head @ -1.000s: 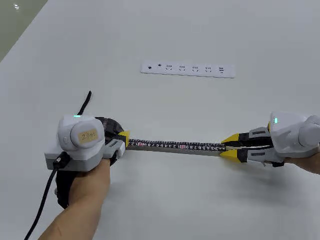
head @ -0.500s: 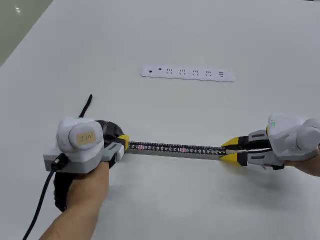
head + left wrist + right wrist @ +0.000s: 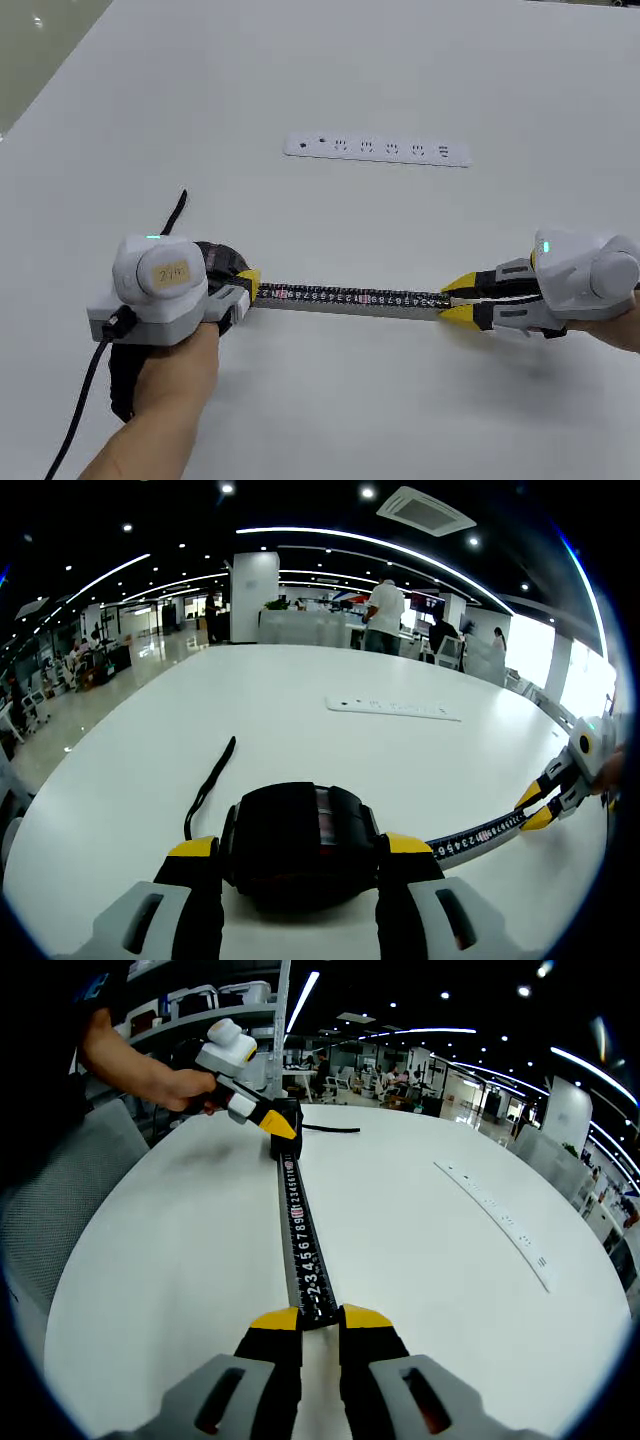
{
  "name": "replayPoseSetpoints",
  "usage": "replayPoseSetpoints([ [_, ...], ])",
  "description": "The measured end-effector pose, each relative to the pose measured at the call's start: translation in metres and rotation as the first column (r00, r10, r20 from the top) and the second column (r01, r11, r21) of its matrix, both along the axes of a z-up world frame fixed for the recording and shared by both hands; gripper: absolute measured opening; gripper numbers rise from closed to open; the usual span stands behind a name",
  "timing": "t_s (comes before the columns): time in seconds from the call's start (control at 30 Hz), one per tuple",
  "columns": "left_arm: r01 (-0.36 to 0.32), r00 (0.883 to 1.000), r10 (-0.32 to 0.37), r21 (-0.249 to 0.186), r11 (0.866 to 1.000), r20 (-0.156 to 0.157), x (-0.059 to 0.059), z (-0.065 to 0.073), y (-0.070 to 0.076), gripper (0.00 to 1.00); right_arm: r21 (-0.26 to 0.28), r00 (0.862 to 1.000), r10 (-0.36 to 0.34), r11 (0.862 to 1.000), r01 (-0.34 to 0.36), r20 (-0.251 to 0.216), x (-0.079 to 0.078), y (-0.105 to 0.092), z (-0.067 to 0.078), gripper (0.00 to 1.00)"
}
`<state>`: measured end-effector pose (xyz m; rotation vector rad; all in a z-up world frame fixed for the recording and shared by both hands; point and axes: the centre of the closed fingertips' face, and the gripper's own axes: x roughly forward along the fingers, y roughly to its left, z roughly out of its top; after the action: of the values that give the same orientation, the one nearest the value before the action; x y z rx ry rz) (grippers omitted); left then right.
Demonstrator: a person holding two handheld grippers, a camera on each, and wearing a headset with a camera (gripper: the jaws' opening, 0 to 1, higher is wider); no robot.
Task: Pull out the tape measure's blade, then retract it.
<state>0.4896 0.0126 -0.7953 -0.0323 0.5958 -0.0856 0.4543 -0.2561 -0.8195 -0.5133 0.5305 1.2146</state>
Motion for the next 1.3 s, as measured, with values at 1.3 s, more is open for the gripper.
replayPoseSetpoints([
  [1.3, 0.005, 1.0, -0.005, -0.028, 1.0, -0.014, -0.001, 0.001, 0.001, 0.58, 0.035, 0.999, 0.033, 0.999, -0.033, -0.002, 0.006, 0.043, 0.007, 0.12],
])
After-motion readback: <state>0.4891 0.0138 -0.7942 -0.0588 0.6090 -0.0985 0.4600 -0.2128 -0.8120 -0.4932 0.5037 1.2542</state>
